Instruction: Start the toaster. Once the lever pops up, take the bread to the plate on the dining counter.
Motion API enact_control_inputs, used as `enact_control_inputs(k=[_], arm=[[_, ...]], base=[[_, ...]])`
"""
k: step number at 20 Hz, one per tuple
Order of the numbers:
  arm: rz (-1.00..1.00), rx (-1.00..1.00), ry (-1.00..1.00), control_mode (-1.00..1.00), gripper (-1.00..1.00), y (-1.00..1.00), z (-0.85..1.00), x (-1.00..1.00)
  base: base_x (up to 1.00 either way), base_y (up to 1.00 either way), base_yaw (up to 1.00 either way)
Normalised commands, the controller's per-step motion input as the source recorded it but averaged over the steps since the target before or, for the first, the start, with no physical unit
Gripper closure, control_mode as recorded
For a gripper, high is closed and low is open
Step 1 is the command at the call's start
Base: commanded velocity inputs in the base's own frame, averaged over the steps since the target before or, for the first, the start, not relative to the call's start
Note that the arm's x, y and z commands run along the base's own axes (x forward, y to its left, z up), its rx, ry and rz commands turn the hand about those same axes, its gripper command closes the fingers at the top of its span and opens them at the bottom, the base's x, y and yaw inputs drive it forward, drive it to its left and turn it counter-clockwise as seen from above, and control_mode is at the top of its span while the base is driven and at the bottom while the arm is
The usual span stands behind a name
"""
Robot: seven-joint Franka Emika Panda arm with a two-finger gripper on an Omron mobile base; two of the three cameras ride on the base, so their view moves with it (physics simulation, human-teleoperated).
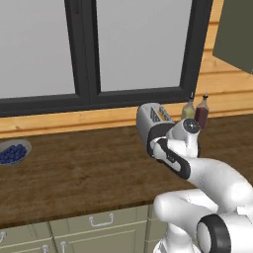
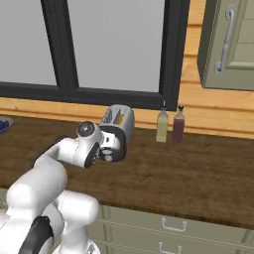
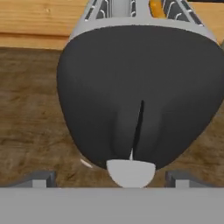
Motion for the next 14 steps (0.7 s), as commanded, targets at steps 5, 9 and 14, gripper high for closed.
enact_control_inputs(k=[5,9,14], arm=[[-0.08,0.0,-0.01,-1.0,-1.0,0.0,1.0,-0.6],[-0.06,0.0,0.01,-1.0,-1.0,-0.02,1.0,-0.3],[-0.04,0.0,0.01,-1.0,-1.0,-0.16,1.0,-0.22]], base=[[0.0,0.0,0.0],[0.0,0.0,0.0],[0.0,0.0,0.0]])
